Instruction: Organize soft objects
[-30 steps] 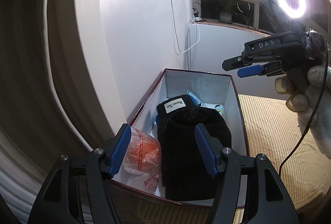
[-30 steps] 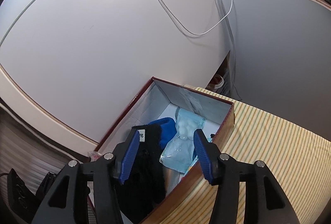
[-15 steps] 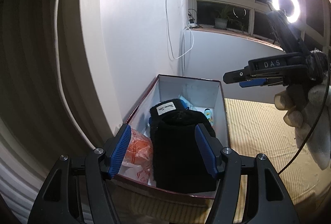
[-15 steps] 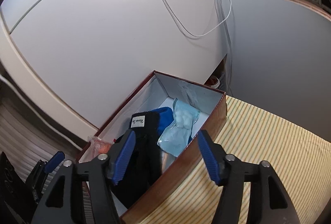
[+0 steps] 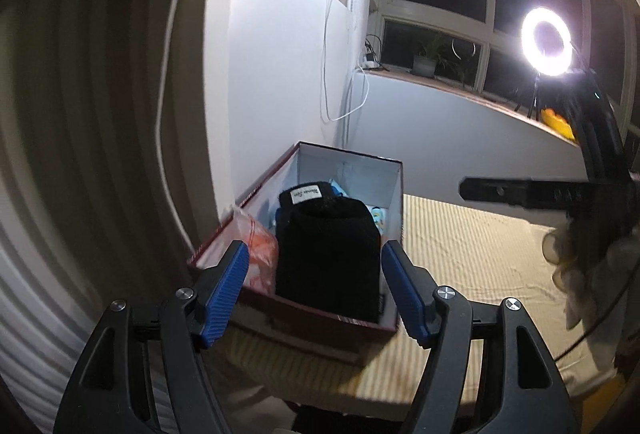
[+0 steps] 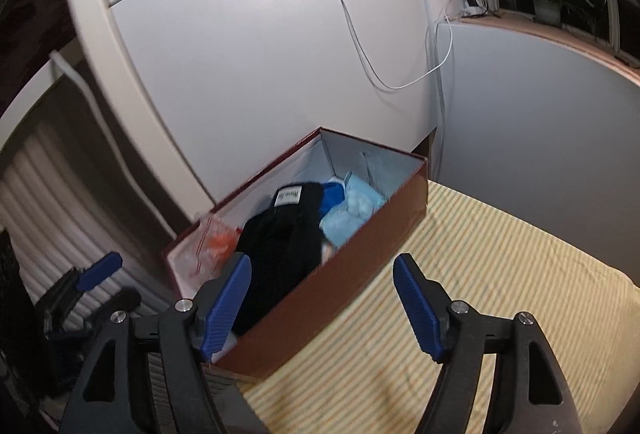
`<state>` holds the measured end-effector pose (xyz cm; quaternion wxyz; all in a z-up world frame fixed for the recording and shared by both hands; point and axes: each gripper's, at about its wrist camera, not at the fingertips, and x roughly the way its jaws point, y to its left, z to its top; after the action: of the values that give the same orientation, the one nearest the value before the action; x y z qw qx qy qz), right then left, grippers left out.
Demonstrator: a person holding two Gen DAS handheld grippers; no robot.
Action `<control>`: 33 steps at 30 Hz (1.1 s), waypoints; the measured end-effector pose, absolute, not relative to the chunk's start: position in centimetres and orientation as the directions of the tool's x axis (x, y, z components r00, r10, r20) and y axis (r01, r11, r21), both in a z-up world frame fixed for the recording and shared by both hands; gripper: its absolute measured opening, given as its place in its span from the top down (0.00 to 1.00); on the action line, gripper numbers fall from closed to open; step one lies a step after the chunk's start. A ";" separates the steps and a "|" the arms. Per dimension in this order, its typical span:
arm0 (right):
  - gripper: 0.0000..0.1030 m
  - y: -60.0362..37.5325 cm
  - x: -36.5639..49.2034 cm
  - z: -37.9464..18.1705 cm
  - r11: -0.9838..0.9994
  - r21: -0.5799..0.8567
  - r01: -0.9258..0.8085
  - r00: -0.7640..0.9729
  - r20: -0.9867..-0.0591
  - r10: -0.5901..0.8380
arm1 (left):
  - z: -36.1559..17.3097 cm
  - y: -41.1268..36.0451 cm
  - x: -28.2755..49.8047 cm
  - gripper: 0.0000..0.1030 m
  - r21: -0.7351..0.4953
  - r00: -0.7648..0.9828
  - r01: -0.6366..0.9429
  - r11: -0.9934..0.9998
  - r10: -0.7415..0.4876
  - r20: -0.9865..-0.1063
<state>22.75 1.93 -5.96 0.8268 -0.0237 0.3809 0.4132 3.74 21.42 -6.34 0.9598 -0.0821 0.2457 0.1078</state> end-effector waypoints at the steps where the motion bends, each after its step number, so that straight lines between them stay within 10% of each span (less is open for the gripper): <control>1: 0.31 1.4 21.9 -6.0 0.659 0.266 -0.703 0.378 -0.646 0.664 | -6.4 21.1 3.2 0.33 -0.106 0.857 -0.252 0.962 0.170 -0.486; 33: 0.21 -7.6 8.1 -5.9 0.742 0.129 -0.658 0.578 -0.545 0.607 | -5.9 16.5 -4.3 0.24 -0.119 0.868 -0.285 0.951 0.203 -0.453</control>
<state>8.05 -7.57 -5.91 0.8872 -0.0439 0.2897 0.3563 -4.33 16.55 -5.86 0.9622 -0.0913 0.2233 0.1267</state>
